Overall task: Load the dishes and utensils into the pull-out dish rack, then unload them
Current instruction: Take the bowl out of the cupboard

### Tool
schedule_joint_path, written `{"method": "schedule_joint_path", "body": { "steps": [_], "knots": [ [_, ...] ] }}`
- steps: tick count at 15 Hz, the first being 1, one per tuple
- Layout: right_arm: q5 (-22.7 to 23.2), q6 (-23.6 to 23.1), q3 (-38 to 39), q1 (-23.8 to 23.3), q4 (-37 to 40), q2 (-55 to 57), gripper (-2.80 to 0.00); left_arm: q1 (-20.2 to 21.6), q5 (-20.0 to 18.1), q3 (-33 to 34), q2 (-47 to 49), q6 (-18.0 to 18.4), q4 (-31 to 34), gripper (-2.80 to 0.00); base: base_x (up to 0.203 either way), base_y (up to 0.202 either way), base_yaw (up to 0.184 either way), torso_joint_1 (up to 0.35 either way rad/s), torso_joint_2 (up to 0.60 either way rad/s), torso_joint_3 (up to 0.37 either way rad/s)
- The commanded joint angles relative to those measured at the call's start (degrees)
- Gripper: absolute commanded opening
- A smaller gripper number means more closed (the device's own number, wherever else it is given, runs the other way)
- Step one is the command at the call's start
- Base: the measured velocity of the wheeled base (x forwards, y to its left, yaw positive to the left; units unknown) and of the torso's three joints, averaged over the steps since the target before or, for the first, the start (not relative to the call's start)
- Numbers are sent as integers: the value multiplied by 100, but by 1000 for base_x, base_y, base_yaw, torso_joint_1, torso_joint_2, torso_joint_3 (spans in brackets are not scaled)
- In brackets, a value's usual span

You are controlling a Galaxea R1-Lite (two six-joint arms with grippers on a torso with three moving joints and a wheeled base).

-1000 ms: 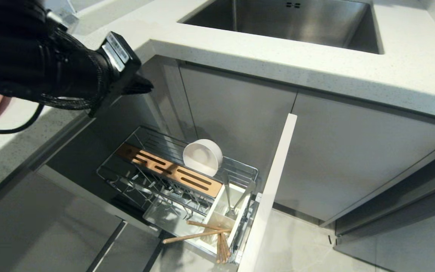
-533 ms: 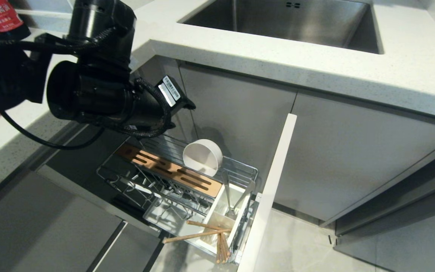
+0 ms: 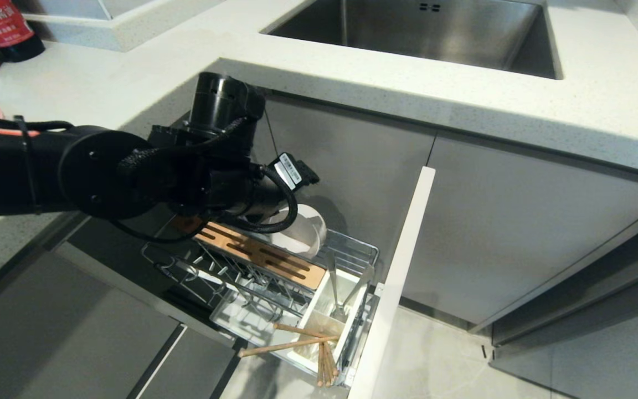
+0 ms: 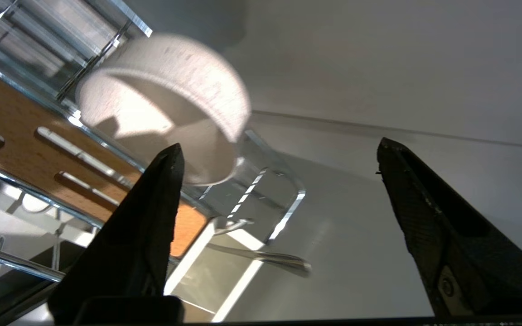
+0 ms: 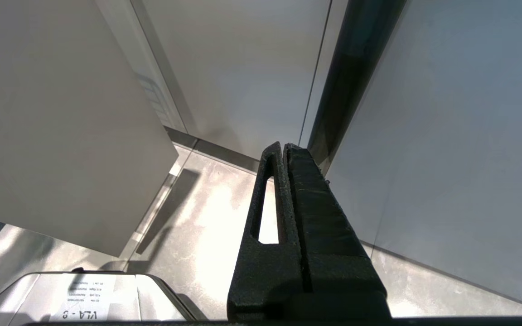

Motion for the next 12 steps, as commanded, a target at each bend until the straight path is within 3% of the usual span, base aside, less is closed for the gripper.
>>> {"method": "schedule_joint_path", "body": {
  "steps": [1, 7, 12],
  "knots": [
    [1, -8, 0, 1, 6, 2, -280, 0, 21, 25, 312, -29, -15, 0, 0, 0, 0, 0, 0, 0],
    [1, -5, 0, 1, 1, 2, -280, 27, 120, -27, 1029, 120, -522, 0, 0, 0, 0, 0, 0, 0],
    [1, -7, 0, 1, -3, 2, -280, 71, 446, -238, 1305, 261, -711, 0, 0, 0, 0, 0, 0, 0]
  ]
}}
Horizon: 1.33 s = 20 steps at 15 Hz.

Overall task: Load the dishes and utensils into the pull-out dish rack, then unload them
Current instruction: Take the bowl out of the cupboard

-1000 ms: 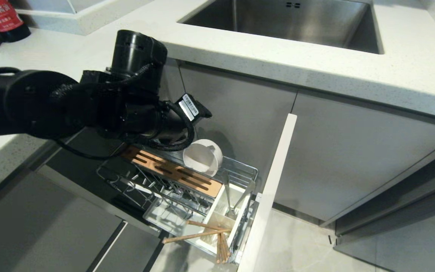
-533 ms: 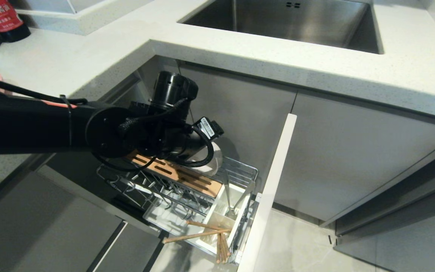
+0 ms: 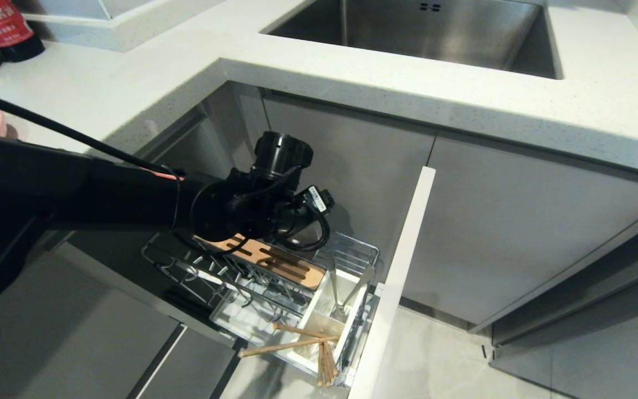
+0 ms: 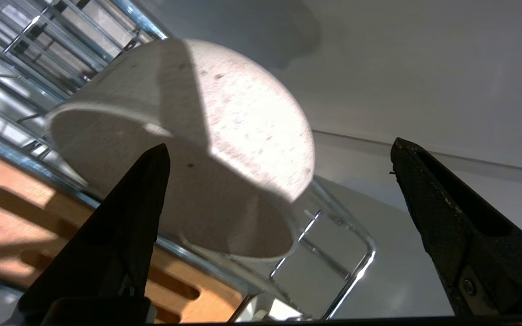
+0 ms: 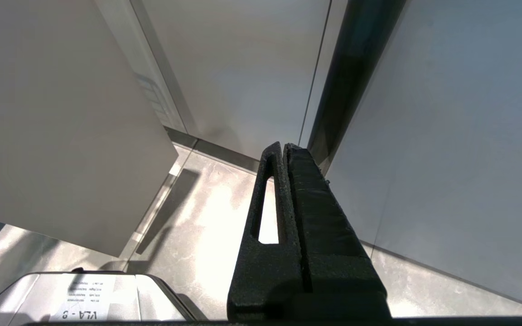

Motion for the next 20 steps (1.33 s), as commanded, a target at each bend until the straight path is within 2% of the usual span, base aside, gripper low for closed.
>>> {"method": "schedule_joint_path", "body": {
  "steps": [1, 2, 3, 11, 20],
  "knots": [
    [1, -1, 0, 1, 0, 2, -280, 4, 18, -27, 83, -29, -13, 0, 0, 0, 0, 0, 0, 0],
    [1, 2, 0, 1, 2, 2, -280, 4, 26, -34, 90, -29, -18, 0, 0, 0, 0, 0, 0, 0],
    [1, -6, 0, 1, -3, 2, -280, 4, 45, -36, 110, 6, -18, -280, 0, 0, 0, 0, 0, 0],
    [1, 2, 0, 1, -1, 2, -280, -170, 154, 7, 57, 41, -9, -280, 0, 0, 0, 0, 0, 0],
    [1, -5, 0, 1, -3, 2, -280, -365, 609, 25, -414, -3, -18, -280, 0, 0, 0, 0, 0, 0]
  ]
}}
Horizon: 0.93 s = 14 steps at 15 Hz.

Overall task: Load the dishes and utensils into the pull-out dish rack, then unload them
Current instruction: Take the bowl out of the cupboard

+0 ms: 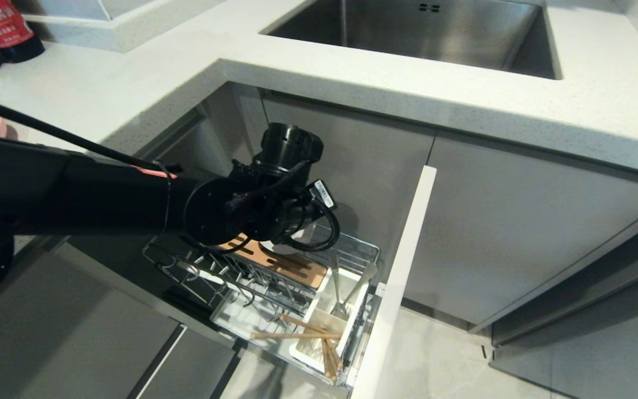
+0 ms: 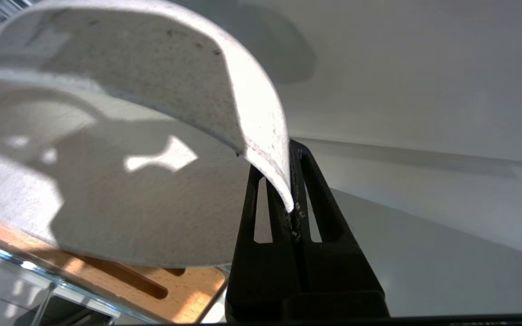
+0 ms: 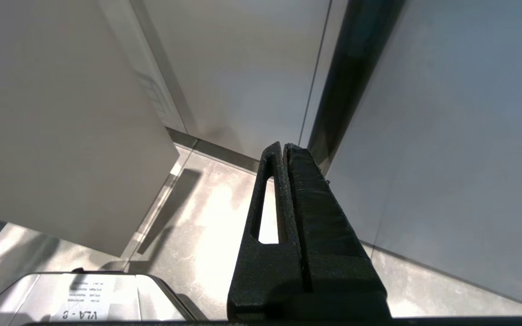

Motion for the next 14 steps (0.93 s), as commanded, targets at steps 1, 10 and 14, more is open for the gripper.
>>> {"method": "schedule_joint_path", "body": {
  "steps": [1, 10, 14],
  "knots": [
    [1, -6, 0, 1, -3, 2, -280, -8, 67, -6, -245, -20, -29, -280, 0, 0, 0, 0, 0, 0],
    [1, -5, 0, 1, 0, 2, -280, -636, 710, 123, -2065, 267, 23, -280, 0, 0, 0, 0, 0, 0],
    [1, 2, 0, 1, -3, 2, -280, -884, 1273, 115, -3167, 946, -27, -280, 0, 0, 0, 0, 0, 0]
  ]
}}
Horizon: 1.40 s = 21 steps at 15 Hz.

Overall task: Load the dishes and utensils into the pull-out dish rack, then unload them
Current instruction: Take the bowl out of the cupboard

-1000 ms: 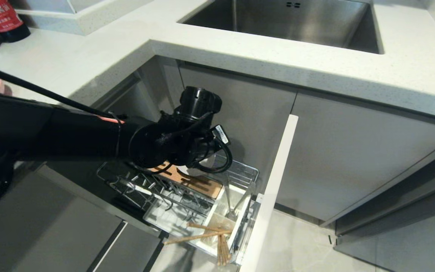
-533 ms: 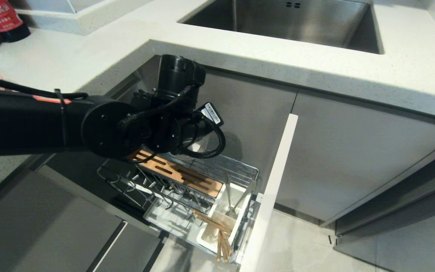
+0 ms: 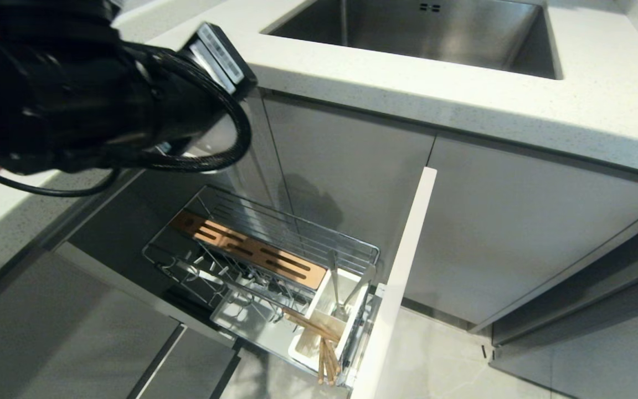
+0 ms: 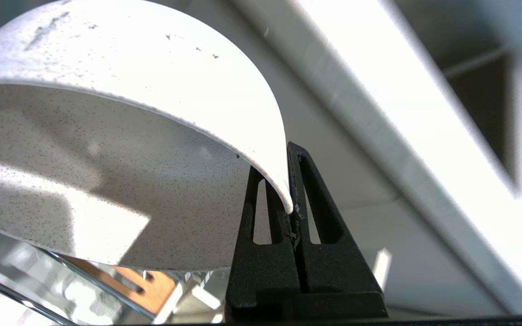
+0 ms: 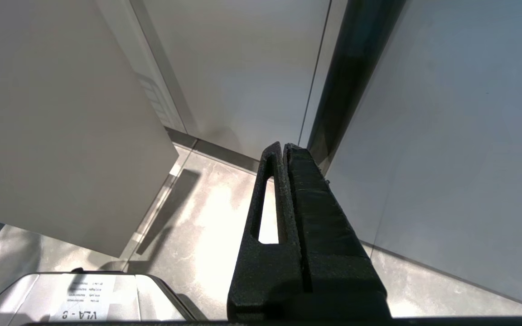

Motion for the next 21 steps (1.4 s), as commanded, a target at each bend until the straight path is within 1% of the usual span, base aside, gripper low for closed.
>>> {"method": "schedule_joint_path", "body": {
  "steps": [1, 3, 4, 5, 6, 7, 8, 9, 10, 12, 13, 15, 16, 17, 18, 19, 21],
  "knots": [
    [1, 1, 0, 1, 1, 2, -280, -43, 71, -54, -708, 172, -4, -280, 0, 0, 0, 0, 0, 0],
    [1, -8, 0, 1, 5, 2, -280, -3, 164, -133, -1122, 517, -6, -280, 0, 0, 0, 0, 0, 0],
    [1, -3, 0, 1, -3, 2, -280, 115, 188, -168, -1297, 710, -6, -280, 0, 0, 0, 0, 0, 0],
    [1, 0, 0, 1, -3, 2, -280, 351, 195, -234, -1429, 925, 5, -280, 0, 0, 0, 0, 0, 0],
    [1, -2, 0, 1, -3, 2, -280, 622, 190, -301, -1555, 1153, 16, -280, 0, 0, 0, 0, 0, 0],
    [1, 0, 0, 1, -2, 2, -280, 986, 157, -330, -1665, 1345, 28, -280, 0, 0, 0, 0, 0, 0],
    [1, -8, 0, 1, 5, 2, -280, 1418, 50, -349, -1798, 1529, 38, -280, 0, 0, 0, 0, 0, 0],
    [1, -5, 0, 1, -3, 2, -280, 1910, -166, -358, -1925, 1668, 48, -280, 0, 0, 0, 0, 0, 0],
    [1, -5, 0, 1, -2, 2, -280, 2400, -428, -364, -2044, 1757, 60, -280, 0, 0, 0, 0, 0, 0],
    [1, -8, 0, 1, -3, 2, -280, 3548, -1168, -381, -2261, 1859, 215, -280, 0, 0, 0, 0, 0, 0],
    [1, -5, 0, 1, -1, 2, -280, 4049, -1511, -414, -2328, 1885, 359, -280, 0, 0, 0, 0, 0, 0],
    [1, -7, 0, 1, -3, 2, -280, 5223, -2239, -585, -2398, 1909, 802, -280, 0, 0, 0, 0, 0, 0],
    [1, -8, 0, 1, -3, 2, -280, 5717, -2642, -679, -2417, 1916, 1054, -280, 0, 0, 0, 0, 0, 0],
    [1, -5, 0, 1, 1, 2, -280, 6164, -3149, -797, -2432, 1925, 1373, -280, 0, 0, 0, 0, 0, 0],
    [1, -8, 0, 1, -3, 2, -280, 6528, -3591, -938, -2434, 1934, 1794, -280, 0, 0, 0, 0, 0, 0],
    [1, -8, 0, 1, -3, 2, -280, 6837, -3977, -1159, -2419, 1975, 2344, -280, 0, 0, 0, 0, 0, 0],
    [1, -7, 0, 1, -3, 2, -280, 7251, -4537, -1693, -2325, 2119, 3356, -280, 0, 0, 0, 0, 0, 0]
  ]
}}
